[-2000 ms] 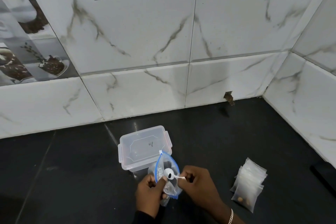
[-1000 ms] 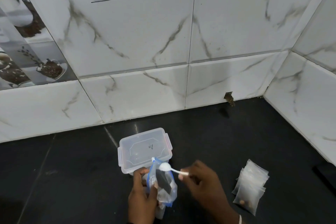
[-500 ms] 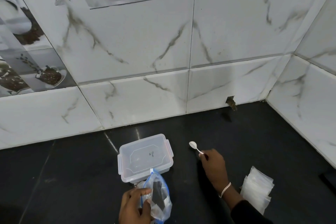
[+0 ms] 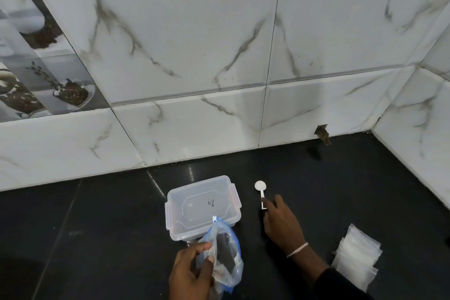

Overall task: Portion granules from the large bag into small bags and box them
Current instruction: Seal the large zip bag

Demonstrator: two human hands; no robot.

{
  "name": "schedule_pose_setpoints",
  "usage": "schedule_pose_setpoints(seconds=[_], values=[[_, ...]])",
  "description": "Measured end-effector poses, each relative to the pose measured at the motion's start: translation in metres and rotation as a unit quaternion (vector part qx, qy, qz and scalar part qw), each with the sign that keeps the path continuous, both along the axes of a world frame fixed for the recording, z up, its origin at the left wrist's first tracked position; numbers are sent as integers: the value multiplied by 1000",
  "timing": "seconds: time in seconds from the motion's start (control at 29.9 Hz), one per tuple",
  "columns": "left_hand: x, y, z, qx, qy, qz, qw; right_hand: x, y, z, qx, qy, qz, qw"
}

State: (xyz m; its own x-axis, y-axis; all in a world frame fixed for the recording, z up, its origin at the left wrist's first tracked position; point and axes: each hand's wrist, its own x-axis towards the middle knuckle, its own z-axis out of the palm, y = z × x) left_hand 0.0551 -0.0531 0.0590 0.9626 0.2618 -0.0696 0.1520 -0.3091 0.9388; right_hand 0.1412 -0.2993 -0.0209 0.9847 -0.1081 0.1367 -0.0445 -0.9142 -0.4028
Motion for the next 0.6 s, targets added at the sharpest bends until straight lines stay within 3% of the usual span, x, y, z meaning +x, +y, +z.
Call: schedule_pose_setpoints(seconds=[0.07, 0.1, 0.13, 0.2, 0.23, 0.27, 0.43, 0.6], values=[[3, -2, 6, -67, 18, 7, 998, -22, 11, 27, 143, 9, -59, 988], [4, -3, 10, -104, 28, 13, 994, -36, 19, 43, 253, 49, -99, 961], [5, -4, 11, -136, 35, 21, 990, -49, 28, 58, 382, 123, -135, 906], [5, -7, 15, -187, 40, 36, 981, -73, 47, 81, 592, 266, -150, 746], [3, -9, 16, -204, 41, 42, 977, -85, 55, 90, 645, 303, -145, 687], [3, -11, 16, -223, 40, 48, 973, -91, 60, 97, 674, 324, -137, 650], [-9, -16, 9, -266, 40, 78, 960, -116, 72, 115, 733, 333, -147, 574], [-19, -20, 13, -305, 51, 44, 950, -122, 77, 120, 781, 309, -171, 515]])
